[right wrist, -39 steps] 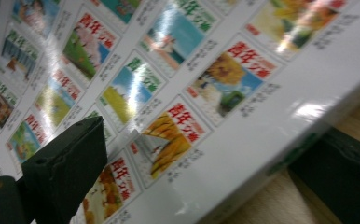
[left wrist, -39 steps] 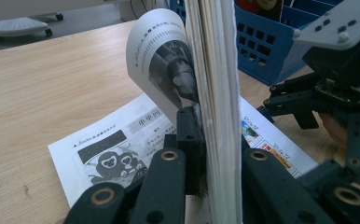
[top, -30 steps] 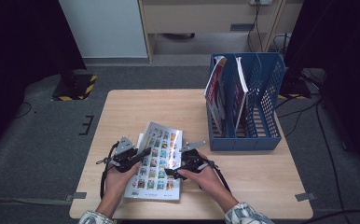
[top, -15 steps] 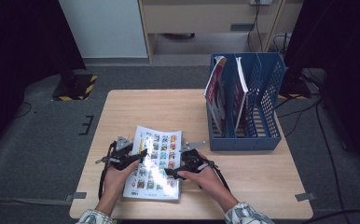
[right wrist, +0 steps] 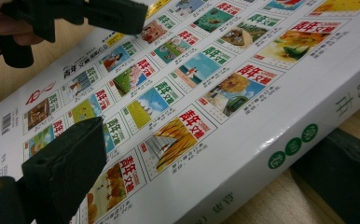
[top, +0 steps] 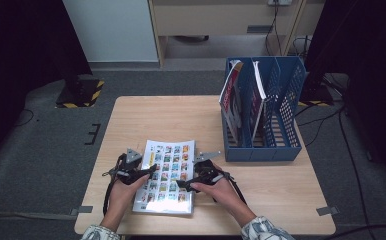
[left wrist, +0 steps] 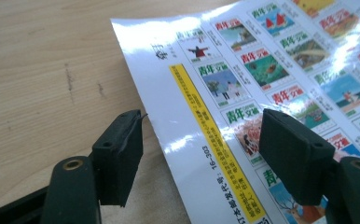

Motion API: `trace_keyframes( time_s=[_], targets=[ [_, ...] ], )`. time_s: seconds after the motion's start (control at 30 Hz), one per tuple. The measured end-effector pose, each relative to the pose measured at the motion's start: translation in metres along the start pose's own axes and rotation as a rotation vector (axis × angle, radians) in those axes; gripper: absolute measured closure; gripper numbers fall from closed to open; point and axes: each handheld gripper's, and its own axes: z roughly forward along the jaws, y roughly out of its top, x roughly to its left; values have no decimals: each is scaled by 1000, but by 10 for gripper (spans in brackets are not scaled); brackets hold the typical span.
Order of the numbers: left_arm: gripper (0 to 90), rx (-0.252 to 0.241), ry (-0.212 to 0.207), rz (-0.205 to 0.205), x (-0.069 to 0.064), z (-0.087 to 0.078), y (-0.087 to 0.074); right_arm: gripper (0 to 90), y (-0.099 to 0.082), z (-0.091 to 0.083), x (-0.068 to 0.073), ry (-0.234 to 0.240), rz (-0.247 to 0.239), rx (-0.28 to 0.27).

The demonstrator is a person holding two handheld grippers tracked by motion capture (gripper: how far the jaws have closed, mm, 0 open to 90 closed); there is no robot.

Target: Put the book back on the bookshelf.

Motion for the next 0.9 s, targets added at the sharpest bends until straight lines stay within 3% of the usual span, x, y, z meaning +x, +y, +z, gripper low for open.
trace_keyframes(
  time_s=[0.13,0.23,0.5,0.9],
  targets=[
    [299,-4,-23,-35,2,2,-2,38,1,1,3,-23,-20,8],
    [306,-8,-39,-55,3,3,-4,33,2,4,6,-55,-73,33],
    [303,-22,-55,-95,4,5,-7,54,7,9,3,-18,-81,35],
    [298,-25,-53,-95,4,5,-7,41,12,15,4,-2,-79,40]
  ],
)
